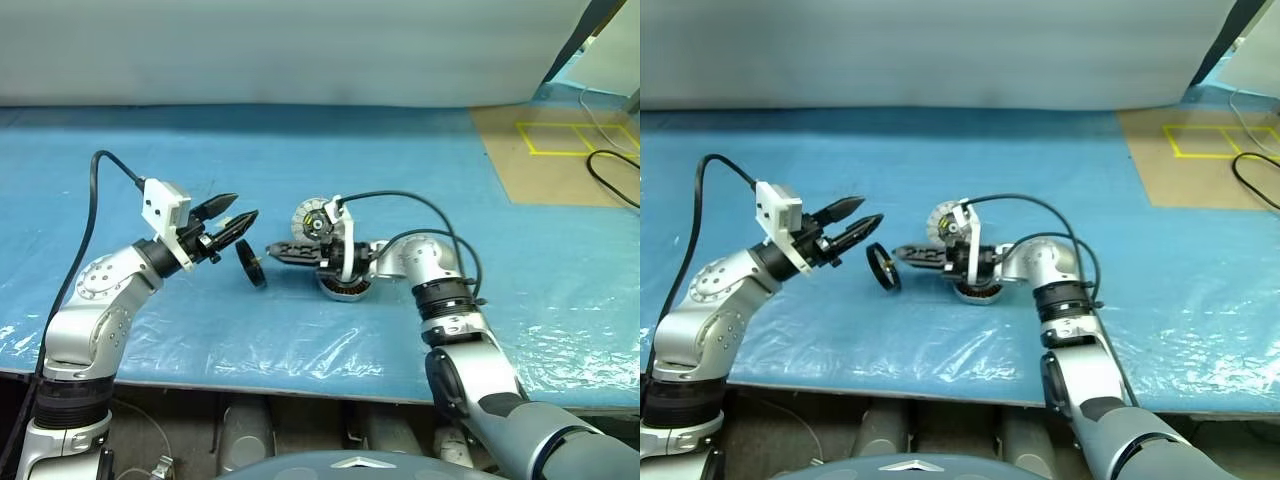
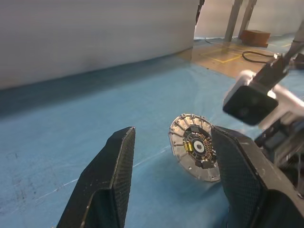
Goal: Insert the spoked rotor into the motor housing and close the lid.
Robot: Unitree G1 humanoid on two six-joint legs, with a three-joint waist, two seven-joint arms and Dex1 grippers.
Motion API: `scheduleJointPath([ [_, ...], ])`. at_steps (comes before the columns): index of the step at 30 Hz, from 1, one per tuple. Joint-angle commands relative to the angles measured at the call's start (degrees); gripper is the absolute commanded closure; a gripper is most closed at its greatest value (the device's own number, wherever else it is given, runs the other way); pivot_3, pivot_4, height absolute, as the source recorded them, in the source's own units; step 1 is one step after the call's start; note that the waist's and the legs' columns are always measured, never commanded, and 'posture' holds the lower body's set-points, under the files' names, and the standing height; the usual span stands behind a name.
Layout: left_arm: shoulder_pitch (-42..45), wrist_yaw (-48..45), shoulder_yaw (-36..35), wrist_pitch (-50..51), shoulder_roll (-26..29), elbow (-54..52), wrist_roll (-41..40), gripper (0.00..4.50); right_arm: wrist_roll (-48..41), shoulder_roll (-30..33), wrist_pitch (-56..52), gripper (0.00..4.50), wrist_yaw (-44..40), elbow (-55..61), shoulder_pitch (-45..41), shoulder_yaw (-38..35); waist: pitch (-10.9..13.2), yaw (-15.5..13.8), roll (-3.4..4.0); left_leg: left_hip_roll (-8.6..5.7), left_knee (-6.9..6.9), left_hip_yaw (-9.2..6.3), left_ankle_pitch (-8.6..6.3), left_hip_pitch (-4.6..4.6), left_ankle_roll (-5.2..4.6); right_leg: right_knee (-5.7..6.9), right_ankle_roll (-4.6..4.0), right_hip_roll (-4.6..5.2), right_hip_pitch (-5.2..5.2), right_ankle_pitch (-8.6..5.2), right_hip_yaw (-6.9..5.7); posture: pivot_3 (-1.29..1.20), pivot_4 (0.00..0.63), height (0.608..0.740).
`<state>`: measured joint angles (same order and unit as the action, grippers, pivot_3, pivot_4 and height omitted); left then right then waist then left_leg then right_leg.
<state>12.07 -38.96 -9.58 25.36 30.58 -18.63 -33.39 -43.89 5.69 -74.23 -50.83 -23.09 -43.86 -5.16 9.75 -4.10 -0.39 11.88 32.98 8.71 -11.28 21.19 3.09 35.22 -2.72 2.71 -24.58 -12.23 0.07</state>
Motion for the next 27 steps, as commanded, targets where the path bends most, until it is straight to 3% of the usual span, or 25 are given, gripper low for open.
scheduleJointPath([
  [1,1.1,-0.5,0.0,-1.2,-0.2,-0.7,0.1,1.82,-6.9,2.6,-5.0,2.94,0.4,8.0,-2.8,-5.5,0.0,0.0,0.00,0.00,0.00,0.00,0.00,0.00,0.00,0.00,0.00,0.00,0.00,0.00,0.00,0.00,0.150,0.740],
  [6,0.9,-1.1,-0.1,-1.4,-0.1,-0.2,0.1,1.82,-15.0,5.6,-11.4,2.94,3.8,16.5,-4.8,-12.4,0.0,0.0,0.00,0.00,-0.03,0.00,0.00,-0.02,0.00,-0.02,0.01,-0.01,0.00,0.00,0.01,0.00,0.150,0.740],
  [9,0.7,-1.6,-0.7,-0.7,-0.2,-0.3,-1.2,1.82,-14.6,7.7,-9.8,2.94,4.2,21.9,-2.7,-9.9,0.0,0.0,0.00,0.01,-0.05,0.00,0.00,-0.04,0.01,-0.02,0.01,-0.03,0.00,0.00,0.02,0.00,0.150,0.740],
  [10,0.1,-2.6,-0.8,-0.3,0.7,-0.4,-1.4,1.82,-12.5,10.4,-6.8,2.94,2.1,25.8,-0.5,-6.1,0.0,0.0,0.00,0.00,-0.06,0.00,0.00,-0.04,0.01,-0.03,0.01,-0.03,0.00,0.00,0.01,0.00,0.150,0.740],
  [17,-3.0,-14.0,-2.7,-1.1,15.5,1.3,2.0,1.82,-2.4,23.5,8.5,2.94,-6.6,32.5,8.3,6.7,0.0,-0.2,-0.01,-0.03,-0.22,0.00,0.00,-0.03,0.01,-0.30,0.09,-0.01,0.06,0.02,0.00,0.00,0.150,0.740],
  [24,1.4,-30.2,1.1,-12.5,32.2,10.9,11.3,1.82,-0.3,25.3,13.2,2.94,-6.7,30.8,10.9,6.9,0.0,0.0,-0.04,-0.04,-0.23,0.01,0.00,-0.09,0.01,-0.32,0.10,-0.02,0.08,0.01,0.03,0.00,0.150,0.740],
  [27,4.6,-34.3,3.6,-17.4,33.9,16.6,14.4,1.82,0.7,25.1,14.8,2.94,-6.0,31.1,12.2,7.5,0.0,-0.1,-0.02,-0.05,-0.27,0.02,0.00,-0.09,0.01,-0.34,0.09,-0.01,0.08,0.01,0.02,0.00,0.150,0.740],
])
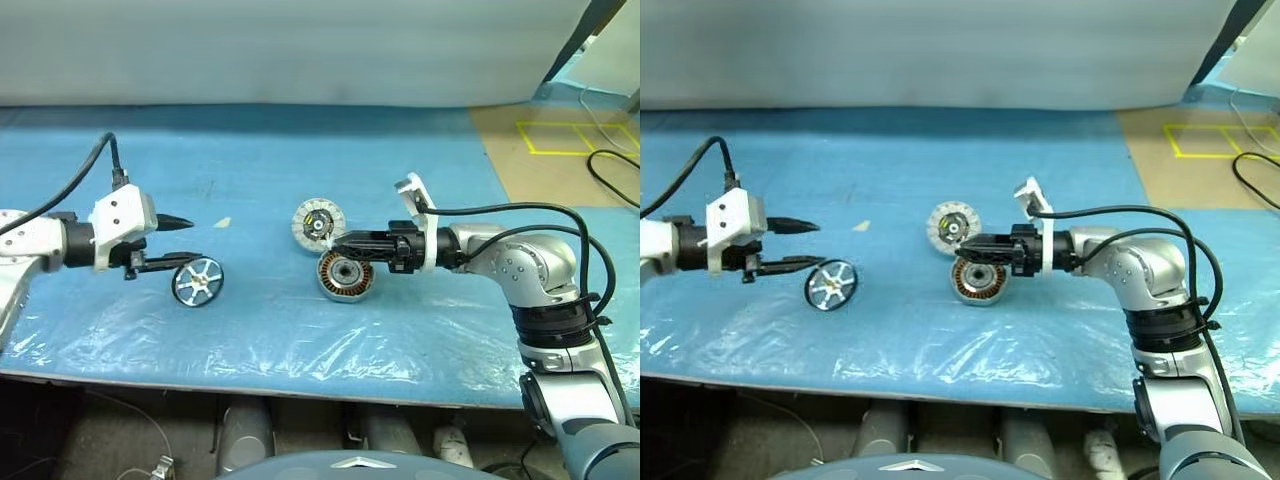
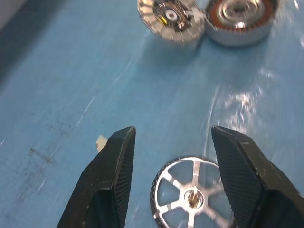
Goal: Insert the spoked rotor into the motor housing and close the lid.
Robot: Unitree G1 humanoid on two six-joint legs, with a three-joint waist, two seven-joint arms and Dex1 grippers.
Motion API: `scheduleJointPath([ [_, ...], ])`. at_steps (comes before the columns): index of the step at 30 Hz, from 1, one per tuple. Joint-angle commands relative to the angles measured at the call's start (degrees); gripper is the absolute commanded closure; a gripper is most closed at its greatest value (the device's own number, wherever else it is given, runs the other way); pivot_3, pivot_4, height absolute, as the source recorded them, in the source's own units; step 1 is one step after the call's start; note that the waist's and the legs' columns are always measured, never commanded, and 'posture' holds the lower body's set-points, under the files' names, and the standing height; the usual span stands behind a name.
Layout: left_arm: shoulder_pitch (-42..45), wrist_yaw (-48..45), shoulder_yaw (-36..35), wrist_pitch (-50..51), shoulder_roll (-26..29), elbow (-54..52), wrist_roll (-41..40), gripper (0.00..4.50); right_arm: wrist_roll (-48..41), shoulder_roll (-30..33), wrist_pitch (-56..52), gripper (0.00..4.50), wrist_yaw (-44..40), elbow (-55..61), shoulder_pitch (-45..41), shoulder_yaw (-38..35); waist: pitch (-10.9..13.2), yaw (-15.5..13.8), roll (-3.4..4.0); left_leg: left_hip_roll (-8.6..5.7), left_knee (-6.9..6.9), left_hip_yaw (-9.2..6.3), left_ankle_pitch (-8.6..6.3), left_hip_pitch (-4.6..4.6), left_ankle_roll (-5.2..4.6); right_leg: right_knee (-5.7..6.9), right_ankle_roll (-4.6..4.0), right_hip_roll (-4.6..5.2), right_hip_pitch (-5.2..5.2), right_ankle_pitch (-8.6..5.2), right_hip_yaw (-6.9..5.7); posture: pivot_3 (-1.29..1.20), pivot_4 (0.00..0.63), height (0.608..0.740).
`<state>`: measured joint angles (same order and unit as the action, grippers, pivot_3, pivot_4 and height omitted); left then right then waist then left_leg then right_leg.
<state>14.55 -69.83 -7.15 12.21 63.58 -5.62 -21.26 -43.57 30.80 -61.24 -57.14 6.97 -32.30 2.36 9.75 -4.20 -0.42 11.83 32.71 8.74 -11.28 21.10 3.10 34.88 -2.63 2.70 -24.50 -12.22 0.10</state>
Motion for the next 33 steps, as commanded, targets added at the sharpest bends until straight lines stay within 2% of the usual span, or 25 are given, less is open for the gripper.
scheduleJointPath([
  [1,2.8,-4.3,1.7,-5.0,0.7,4.8,2.5,1.82,0.5,-0.2,2.1,2.94,0.6,1.3,1.0,0.0,0.0,0.0,0.02,-0.01,-0.01,0.00,0.00,0.00,0.00,0.00,0.00,0.00,0.00,0.00,0.00,0.00,0.150,0.740],
  [9,1.2,-11.5,6.2,-9.5,2.6,8.2,6.7,1.82,0.0,-0.5,2.1,2.94,3.6,3.9,4.1,-0.9,0.0,0.0,0.01,0.03,0.02,0.01,0.00,0.00,0.00,0.07,-0.02,0.00,-0.01,0.00,-0.02,0.00,0.150,0.740],
  [18,-7.2,-15.9,3.4,-13.9,6.1,7.0,7.3,1.82,-0.3,0.8,1.8,2.94,4.7,4.6,5.2,-1.3,0.0,-0.1,0.00,0.03,0.02,0.01,0.00,-0.02,0.00,0.08,-0.03,0.00,0.00,0.00,-0.01,0.00,0.150,0.740],
  [26,-5.2,-9.2,9.1,-20.5,0.9,12.1,16.5,1.82,0.9,0.5,2.5,2.94,5.0,3.3,4.5,-0.2,0.0,-0.4,0.01,0.01,0.07,0.01,0.00,-0.08,-0.01,0.17,-0.03,0.03,0.03,0.00,0.01,0.00,0.150,0.740],
  [33,-1.6,-8.3,9.9,-20.5,-2.6,13.4,15.8,1.82,1.6,1.0,2.9,2.94,5.1,3.7,5.0,0.1,0.0,-0.4,-0.01,0.03,0.20,0.00,0.00,-0.09,-0.01,0.35,-0.04,0.02,0.03,-0.01,0.01,0.00,0.150,0.740],
])
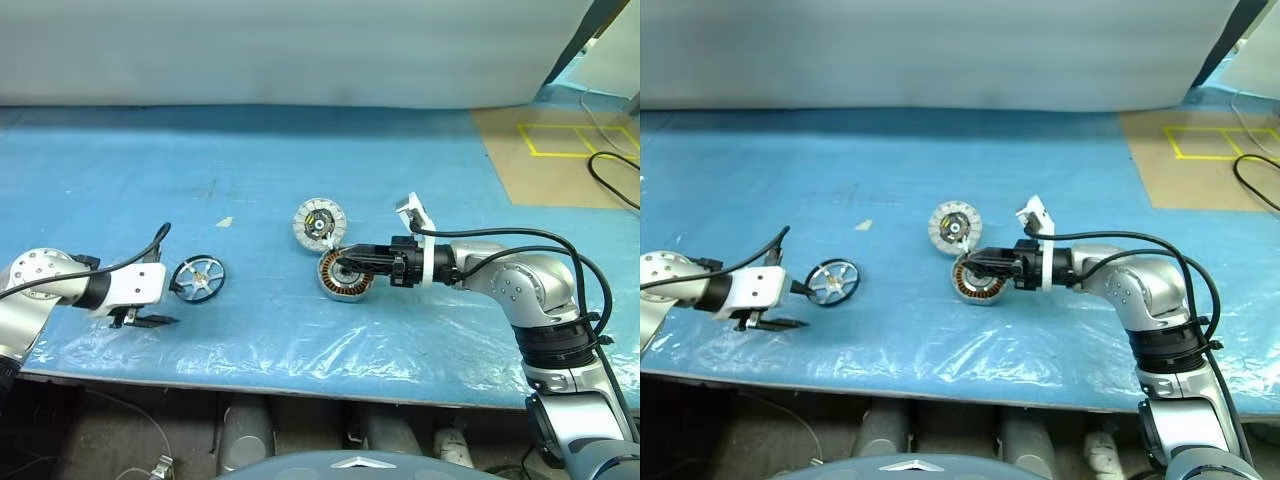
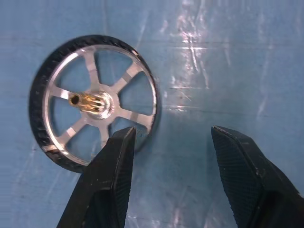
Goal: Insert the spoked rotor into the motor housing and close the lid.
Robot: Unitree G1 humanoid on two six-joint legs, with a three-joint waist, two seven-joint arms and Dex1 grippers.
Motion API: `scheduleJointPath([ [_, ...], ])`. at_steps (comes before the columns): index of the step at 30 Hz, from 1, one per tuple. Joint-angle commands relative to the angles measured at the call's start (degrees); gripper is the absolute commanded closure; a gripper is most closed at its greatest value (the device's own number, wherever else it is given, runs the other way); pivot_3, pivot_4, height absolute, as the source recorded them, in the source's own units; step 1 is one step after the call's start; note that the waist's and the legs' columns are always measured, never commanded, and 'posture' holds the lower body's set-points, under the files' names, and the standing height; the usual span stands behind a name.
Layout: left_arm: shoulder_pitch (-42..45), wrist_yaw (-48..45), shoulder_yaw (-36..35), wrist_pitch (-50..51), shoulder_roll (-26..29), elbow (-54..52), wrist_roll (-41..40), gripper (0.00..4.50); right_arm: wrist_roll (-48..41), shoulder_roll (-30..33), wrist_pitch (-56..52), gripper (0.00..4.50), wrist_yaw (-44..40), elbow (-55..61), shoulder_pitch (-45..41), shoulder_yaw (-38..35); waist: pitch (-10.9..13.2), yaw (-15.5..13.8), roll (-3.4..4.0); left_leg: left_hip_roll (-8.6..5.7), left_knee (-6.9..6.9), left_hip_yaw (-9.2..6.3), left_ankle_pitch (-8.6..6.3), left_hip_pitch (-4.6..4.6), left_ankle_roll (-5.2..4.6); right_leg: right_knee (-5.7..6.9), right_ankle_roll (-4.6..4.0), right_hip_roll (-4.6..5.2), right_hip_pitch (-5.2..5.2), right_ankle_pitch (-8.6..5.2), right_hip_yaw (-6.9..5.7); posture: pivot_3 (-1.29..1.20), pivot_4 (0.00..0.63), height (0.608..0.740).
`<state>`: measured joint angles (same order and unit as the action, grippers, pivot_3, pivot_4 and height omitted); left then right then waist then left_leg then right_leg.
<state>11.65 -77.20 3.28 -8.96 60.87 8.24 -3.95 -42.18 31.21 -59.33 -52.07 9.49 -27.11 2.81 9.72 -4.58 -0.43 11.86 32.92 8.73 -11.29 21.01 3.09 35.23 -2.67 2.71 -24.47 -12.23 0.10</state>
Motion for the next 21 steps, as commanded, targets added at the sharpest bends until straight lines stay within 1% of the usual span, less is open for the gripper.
scheduleJointPath([
  [1,1.6,-1.3,-0.4,1.0,0.2,-0.3,-1.8,1.82,0.2,0.7,1.0,2.94,0.1,1.3,-0.1,-0.3,0.0,0.0,0.00,0.00,0.04,0.00,0.00,0.00,0.00,0.03,0.00,0.00,0.00,0.00,0.01,0.00,0.150,0.740],
  [7,4.2,-0.7,2.6,-2.4,-1.4,3.1,1.7,1.82,0.5,0.2,1.2,2.94,0.8,1.2,0.1,-0.5,0.0,0.0,0.00,-0.01,0.11,0.01,0.00,-0.08,0.00,0.22,0.00,0.01,0.00,0.00,0.05,0.00,0.150,0.740],
  [11,4.3,-1.4,3.7,-3.2,-2.0,3.2,1.9,1.82,0.4,0.0,1.3,2.94,1.4,1.3,0.3,-0.7,0.0,0.0,0.00,0.00,0.17,0.00,0.00,-0.06,0.00,0.24,0.00,0.01,0.00,0.00,0.06,0.00,0.150,0.740],
  [17,6.5,1.6,6.0,-7.1,-3.9,6.5,6.6,1.82,0.4,-0.3,1.6,2.94,2.1,1.6,0.6,-0.6,0.0,0.0,0.00,0.00,0.19,0.00,0.00,-0.06,0.00,0.27,-0.01,0.01,0.00,0.00,0.05,0.00,0.150,0.740],
  [21,7.4,1.5,7.2,-7.7,-4.3,7.3,7.7,1.82,0.9,-0.1,2.0,2.94,2.1,1.5,0.9,-0.2,0.0,0.0,0.00,0.00,0.19,0.00,0.00,-0.08,0.00,0.29,-0.01,0.01,0.00,-0.01,0.06,0.00,0.150,0.740],
])
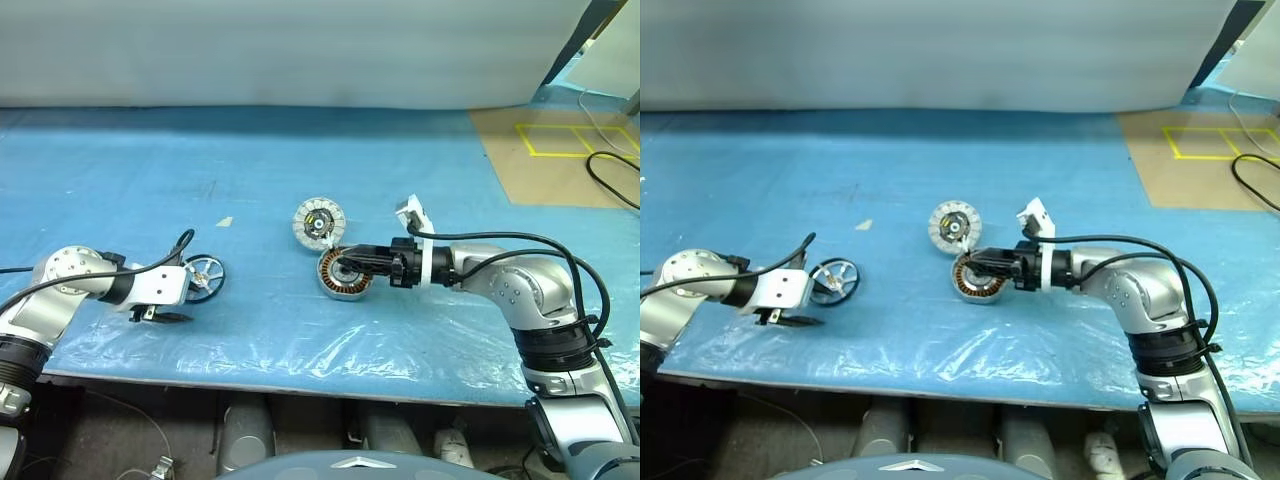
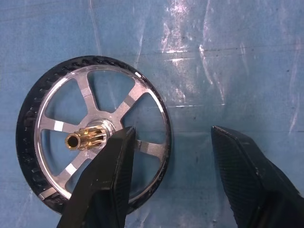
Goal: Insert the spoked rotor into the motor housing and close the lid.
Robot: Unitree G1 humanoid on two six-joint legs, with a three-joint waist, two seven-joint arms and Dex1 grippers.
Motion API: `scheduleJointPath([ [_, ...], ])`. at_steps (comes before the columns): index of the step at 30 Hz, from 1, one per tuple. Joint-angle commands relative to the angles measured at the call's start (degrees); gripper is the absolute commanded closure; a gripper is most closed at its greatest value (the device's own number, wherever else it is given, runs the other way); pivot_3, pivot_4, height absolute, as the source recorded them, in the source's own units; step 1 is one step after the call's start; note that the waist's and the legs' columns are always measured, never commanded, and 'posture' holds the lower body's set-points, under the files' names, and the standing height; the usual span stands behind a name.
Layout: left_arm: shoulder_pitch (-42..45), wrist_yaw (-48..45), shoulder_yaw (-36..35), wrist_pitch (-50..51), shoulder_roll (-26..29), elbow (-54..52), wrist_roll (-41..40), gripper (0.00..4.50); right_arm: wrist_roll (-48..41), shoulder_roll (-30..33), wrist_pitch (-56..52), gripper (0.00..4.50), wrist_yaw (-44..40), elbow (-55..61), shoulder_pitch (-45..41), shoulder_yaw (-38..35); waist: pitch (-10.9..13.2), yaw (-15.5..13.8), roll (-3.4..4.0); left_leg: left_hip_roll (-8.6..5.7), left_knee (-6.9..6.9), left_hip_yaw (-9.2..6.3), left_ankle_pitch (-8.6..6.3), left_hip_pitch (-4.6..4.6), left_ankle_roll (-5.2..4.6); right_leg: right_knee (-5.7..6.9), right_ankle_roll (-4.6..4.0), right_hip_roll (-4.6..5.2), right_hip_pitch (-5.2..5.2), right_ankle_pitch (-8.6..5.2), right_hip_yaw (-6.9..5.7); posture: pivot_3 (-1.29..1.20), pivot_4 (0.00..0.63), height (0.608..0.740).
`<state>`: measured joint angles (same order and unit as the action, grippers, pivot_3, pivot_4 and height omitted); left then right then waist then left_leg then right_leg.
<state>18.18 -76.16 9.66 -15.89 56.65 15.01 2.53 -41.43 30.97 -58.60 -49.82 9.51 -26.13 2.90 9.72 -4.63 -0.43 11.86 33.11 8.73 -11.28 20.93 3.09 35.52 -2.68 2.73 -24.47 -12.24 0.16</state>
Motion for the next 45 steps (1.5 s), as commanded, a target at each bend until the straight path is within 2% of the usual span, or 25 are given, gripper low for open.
scheduleJointPath([
  [1,1.1,0.7,1.2,-0.8,-0.4,0.5,1.6,1.82,0.1,0.1,1.3,2.94,0.0,1.4,-0.1,-0.3,0.0,0.0,0.00,0.00,0.00,0.00,0.00,-0.01,0.00,0.01,0.00,0.00,0.00,0.00,0.00,0.00,0.150,0.740],
  [5,1.7,1.6,2.3,0.5,-1.6,-0.1,2.9,1.82,0.1,-0.2,1.3,2.94,0.2,1.5,0.0,-0.2,0.0,-0.2,0.04,-0.03,0.00,0.00,0.00,-0.06,0.00,0.08,0.00,0.04,0.03,0.00,0.02,0.00,0.150,0.740],
  [8,1.5,2.0,2.7,0.5,-2.0,-0.3,3.3,2.43,0.5,0.0,1.5,2.93,0.1,1.8,0.3,0.0,-0.1,-0.5,0.15,-0.08,0.00,0.01,0.00,-0.13,0.00,0.09,0.00,0.13,0.09,0.00,0.01,0.00,0.150,0.740],
  [11,1.4,3.7,3.0,-0.7,-2.7,-0.1,4.7,3.35,0.6,-0.1,1.5,2.93,0.3,1.6,0.1,-0.2,-0.1,-0.9,0.18,-0.10,0.00,0.04,0.00,-0.17,-0.01,0.11,0.01,0.24,0.15,-0.01,-0.01,0.00,0.150,0.740],
  [20,3.0,7.0,2.5,-5.1,-5.5,1.8,4.6,3.35,-0.1,-1.0,0.9,2.93,1.1,1.4,-1.2,-1.0,-0.2,-1.1,0.33,-0.10,0.00,0.06,0.01,-0.26,-0.03,0.14,0.02,0.45,0.29,-0.01,-0.07,0.00,0.150,0.740],
  [24,2.4,4.3,-1.2,2.5,-8.9,-2.7,-6.4,3.35,1.1,-0.6,1.8,2.93,1.0,1.1,-0.6,-0.3,-0.2,-1.0,0.32,-0.12,0.04,0.07,0.04,-0.17,-0.08,0.12,0.02,0.50,0.27,-0.01,-0.09,0.00,0.150,0.740],
  [26,1.0,3.0,-2.1,8.0,-8.7,-5.8,-9.9,3.35,1.3,-0.7,2.0,2.93,1.0,1.2,-0.3,-0.2,-0.2,-0.8,0.25,-0.11,0.08,0.08,0.04,-0.04,-0.07,0.10,0.02,0.47,0.18,-0.01,-0.11,0.00,0.150,0.740],
  [31,-1.0,2.4,0.6,1.1,-4.1,-3.1,-3.5,3.35,1.5,-0.7,2.1,2.93,1.0,1.6,-0.1,0.2,-0.2,-0.2,0.25,-0.01,-0.08,0.07,0.04,0.06,-0.06,0.07,0.02,0.19,0.01,-0.10,-0.14,0.00,0.150,0.740],
  [45,0.8,4.4,1.9,-2.5,-4.7,-0.7,0.3,3.35,2.9,-1.0,2.7,2.93,1.0,0.9,-0.1,0.5,-0.2,-0.7,0.24,-0.10,-0.06,0.09,0.04,0.06,-0.07,0.05,0.06,0.34,0.04,-0.14,-0.15,0.00,0.150,0.740],
])
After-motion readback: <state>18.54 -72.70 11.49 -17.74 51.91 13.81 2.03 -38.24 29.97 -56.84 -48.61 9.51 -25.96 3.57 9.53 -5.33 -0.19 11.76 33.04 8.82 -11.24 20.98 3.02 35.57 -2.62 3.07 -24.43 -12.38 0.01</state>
